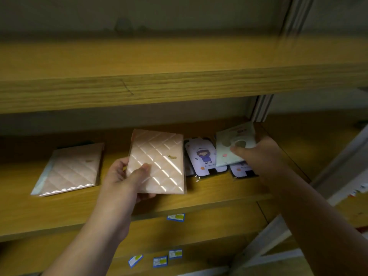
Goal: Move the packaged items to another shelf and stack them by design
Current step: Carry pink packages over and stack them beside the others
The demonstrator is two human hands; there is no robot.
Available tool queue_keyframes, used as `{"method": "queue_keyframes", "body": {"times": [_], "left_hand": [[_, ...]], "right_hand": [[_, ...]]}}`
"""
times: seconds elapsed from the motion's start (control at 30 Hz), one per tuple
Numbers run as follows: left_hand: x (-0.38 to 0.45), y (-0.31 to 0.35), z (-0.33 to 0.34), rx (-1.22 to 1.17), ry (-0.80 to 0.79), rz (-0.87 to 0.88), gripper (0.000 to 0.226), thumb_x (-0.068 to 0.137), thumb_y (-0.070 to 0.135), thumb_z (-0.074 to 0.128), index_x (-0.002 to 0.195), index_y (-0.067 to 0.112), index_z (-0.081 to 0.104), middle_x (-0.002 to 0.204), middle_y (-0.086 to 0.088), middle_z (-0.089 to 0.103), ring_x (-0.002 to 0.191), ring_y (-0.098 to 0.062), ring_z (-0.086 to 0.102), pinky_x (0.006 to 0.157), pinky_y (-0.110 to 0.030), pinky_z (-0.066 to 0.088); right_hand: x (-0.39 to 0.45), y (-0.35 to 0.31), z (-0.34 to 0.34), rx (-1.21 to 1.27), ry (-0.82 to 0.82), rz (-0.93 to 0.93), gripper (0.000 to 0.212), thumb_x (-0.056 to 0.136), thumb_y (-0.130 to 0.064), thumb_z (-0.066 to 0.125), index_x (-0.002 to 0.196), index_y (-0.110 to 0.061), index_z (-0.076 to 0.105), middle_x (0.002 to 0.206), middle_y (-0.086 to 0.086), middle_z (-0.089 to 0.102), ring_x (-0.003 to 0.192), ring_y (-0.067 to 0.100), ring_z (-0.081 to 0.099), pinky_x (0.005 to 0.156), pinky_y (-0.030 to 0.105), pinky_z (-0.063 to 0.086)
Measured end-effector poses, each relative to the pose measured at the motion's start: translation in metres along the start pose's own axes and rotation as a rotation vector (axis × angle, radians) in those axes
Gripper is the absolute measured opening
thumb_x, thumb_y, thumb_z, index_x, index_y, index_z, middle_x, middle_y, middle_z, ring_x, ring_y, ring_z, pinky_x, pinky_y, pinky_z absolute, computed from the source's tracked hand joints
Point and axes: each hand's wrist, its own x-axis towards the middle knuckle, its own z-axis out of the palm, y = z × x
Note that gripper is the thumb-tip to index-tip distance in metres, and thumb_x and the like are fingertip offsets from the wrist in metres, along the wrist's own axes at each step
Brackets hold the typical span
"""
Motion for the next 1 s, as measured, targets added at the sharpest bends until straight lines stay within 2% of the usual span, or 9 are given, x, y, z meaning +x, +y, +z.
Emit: {"method": "queue_keyframes", "body": {"times": [0.13, 0.23, 0.3, 0.37, 0.53, 0.63, 0.7, 0.8, 1.0], "left_hand": [[0.003, -0.004, 0.011, -0.043, 0.004, -0.012, 0.017, 0.091, 0.016, 0.069, 0.106, 0.018, 0.062, 0.084, -0.001, 0.078, 0.067, -0.013, 0.073, 0.046, -0.025, 0.052], [-0.003, -0.005, 0.020, -0.066, -0.017, -0.028, 0.016, 0.091, 0.015, 0.069, 0.105, 0.019, 0.062, 0.086, -0.001, 0.077, 0.069, -0.012, 0.073, 0.046, -0.025, 0.053], [-0.010, -0.004, 0.025, -0.061, -0.024, -0.035, 0.018, 0.090, 0.014, 0.069, 0.107, 0.018, 0.062, 0.088, -0.001, 0.078, 0.071, -0.012, 0.074, 0.048, -0.025, 0.054], [-0.019, -0.001, 0.030, -0.049, -0.022, -0.030, 0.020, 0.090, 0.013, 0.069, 0.108, 0.018, 0.062, 0.091, -0.002, 0.077, 0.071, -0.012, 0.074, 0.048, -0.025, 0.055], [-0.050, 0.004, 0.044, -0.008, -0.023, -0.004, 0.024, 0.089, 0.010, 0.068, 0.110, 0.018, 0.060, 0.092, -0.003, 0.079, 0.073, -0.015, 0.075, 0.050, -0.026, 0.056], [-0.076, 0.005, 0.055, 0.009, -0.009, -0.016, 0.025, 0.091, 0.009, 0.066, 0.113, 0.020, 0.060, 0.096, -0.004, 0.080, 0.079, -0.019, 0.077, 0.063, -0.034, 0.056], [-0.096, 0.004, 0.063, 0.010, 0.004, -0.033, 0.027, 0.091, 0.012, 0.068, 0.114, 0.024, 0.060, 0.096, -0.002, 0.080, 0.082, -0.020, 0.077, 0.067, -0.035, 0.057], [-0.131, 0.003, 0.081, 0.017, 0.047, -0.030, 0.026, 0.090, 0.015, 0.069, 0.110, 0.028, 0.060, 0.090, 0.002, 0.080, 0.078, -0.018, 0.077, 0.056, -0.027, 0.059], [-0.211, -0.005, 0.130, 0.030, 0.093, 0.015, 0.026, 0.088, 0.013, 0.068, 0.111, 0.023, 0.062, 0.088, 0.001, 0.080, 0.074, -0.018, 0.077, 0.050, -0.024, 0.056]], "right_hand": [[-0.013, 0.003, -0.009, 0.183, -0.053, 0.027, 0.019, 0.092, -0.019, 0.071, 0.109, -0.012, 0.063, 0.105, 0.009, 0.070, 0.084, 0.022, 0.072, 0.050, 0.024, 0.056], [-0.026, 0.004, -0.021, 0.294, -0.086, 0.051, 0.006, 0.096, -0.016, 0.065, 0.101, -0.018, 0.062, 0.105, 0.007, 0.067, 0.086, 0.022, 0.070, 0.050, 0.023, 0.056], [-0.035, 0.004, -0.031, 0.354, -0.084, 0.056, 0.010, 0.098, -0.017, 0.061, 0.096, -0.026, 0.062, 0.102, 0.003, 0.065, 0.082, 0.018, 0.067, 0.049, 0.021, 0.055], [-0.046, 0.004, -0.042, 0.502, -0.105, 0.049, 0.012, 0.097, -0.017, 0.059, 0.097, -0.028, 0.063, 0.100, -0.001, 0.066, 0.082, 0.018, 0.067, 0.052, 0.026, 0.058], [-0.072, 0.005, -0.074, 0.655, -0.128, 0.055, 0.019, 0.098, -0.011, 0.056, 0.116, -0.015, 0.061, 0.103, 0.007, 0.067, 0.077, 0.020, 0.068, 0.055, 0.030, 0.059], [-0.086, -0.001, -0.092, 0.686, -0.132, 0.214, 0.025, 0.098, -0.012, 0.058, 0.123, -0.012, 0.059, 0.112, 0.016, 0.066, 0.082, 0.029, 0.069, 0.044, 0.030, 0.056], [-0.099, 0.003, -0.106, 0.675, -0.160, 0.271, 0.029, 0.098, -0.012, 0.058, 0.127, -0.015, 0.058, 0.112, 0.018, 0.067, 0.086, 0.033, 0.072, 0.042, 0.030, 0.054], [-0.123, 0.016, -0.134, 0.679, -0.272, 0.203, 0.030, 0.100, -0.012, 0.055, 0.130, -0.014, 0.056, 0.114, 0.016, 0.071, 0.083, 0.030, 0.076, 0.045, 0.031, 0.054], [-0.156, 0.048, -0.218, 0.756, -0.459, 0.131, 0.023, 0.101, -0.010, 0.053, 0.122, -0.014, 0.058, 0.106, 0.012, 0.077, 0.087, 0.030, 0.077, 0.042, 0.031, 0.054]]}}
